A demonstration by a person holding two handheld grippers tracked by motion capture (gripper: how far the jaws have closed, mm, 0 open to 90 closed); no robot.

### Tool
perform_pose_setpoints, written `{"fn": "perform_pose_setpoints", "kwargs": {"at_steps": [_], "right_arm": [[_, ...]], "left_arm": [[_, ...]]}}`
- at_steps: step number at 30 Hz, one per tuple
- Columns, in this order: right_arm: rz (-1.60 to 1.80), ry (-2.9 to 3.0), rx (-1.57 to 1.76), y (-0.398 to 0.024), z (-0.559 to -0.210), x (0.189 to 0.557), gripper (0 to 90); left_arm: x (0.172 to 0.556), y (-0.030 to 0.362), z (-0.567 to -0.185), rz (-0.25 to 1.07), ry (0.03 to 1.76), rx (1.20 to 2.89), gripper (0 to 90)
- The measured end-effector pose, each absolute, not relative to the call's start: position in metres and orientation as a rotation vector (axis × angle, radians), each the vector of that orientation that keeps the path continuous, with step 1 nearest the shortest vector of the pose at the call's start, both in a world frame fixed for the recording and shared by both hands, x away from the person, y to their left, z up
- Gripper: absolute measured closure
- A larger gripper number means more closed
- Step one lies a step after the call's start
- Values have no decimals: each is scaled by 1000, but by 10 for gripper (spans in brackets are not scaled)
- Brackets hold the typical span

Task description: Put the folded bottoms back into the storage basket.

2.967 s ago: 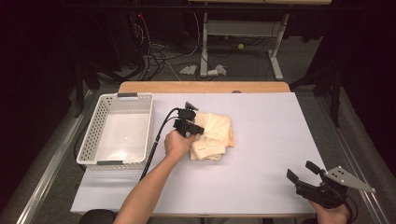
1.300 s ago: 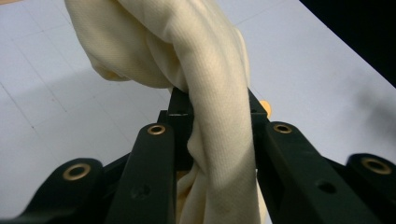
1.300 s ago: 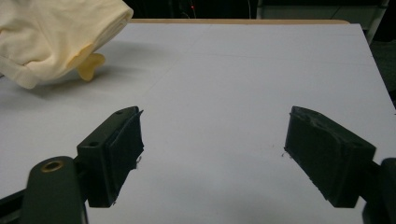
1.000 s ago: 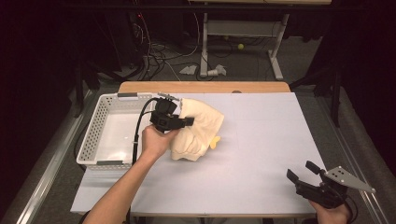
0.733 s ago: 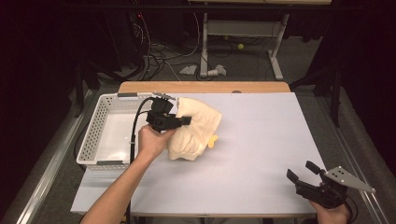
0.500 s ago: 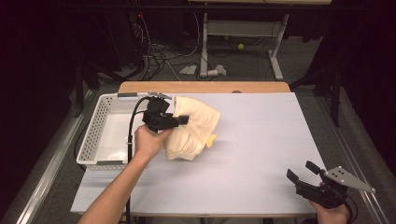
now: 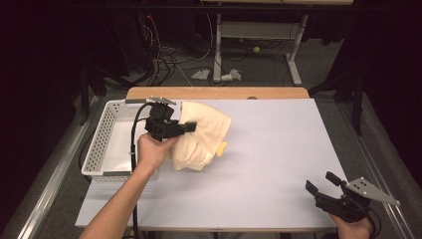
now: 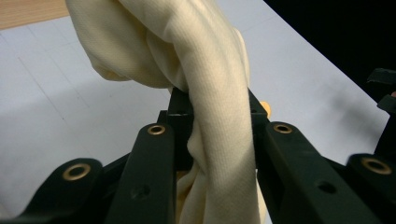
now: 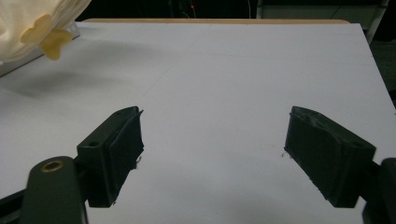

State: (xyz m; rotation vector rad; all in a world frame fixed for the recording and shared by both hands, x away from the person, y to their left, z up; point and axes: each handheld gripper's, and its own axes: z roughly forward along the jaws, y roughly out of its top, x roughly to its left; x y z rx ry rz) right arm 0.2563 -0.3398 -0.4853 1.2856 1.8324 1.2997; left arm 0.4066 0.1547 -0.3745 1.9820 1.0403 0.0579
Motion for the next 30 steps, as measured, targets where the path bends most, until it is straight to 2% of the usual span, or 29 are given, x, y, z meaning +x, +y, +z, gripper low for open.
{"fn": "perform_pose_setpoints", "kwargs": {"at_steps": [30], "right_arm": [[1298,1831,1289,-340,-485,256,198]], "left_arm": [[392,191,-360,118,1076,1918,712]]}}
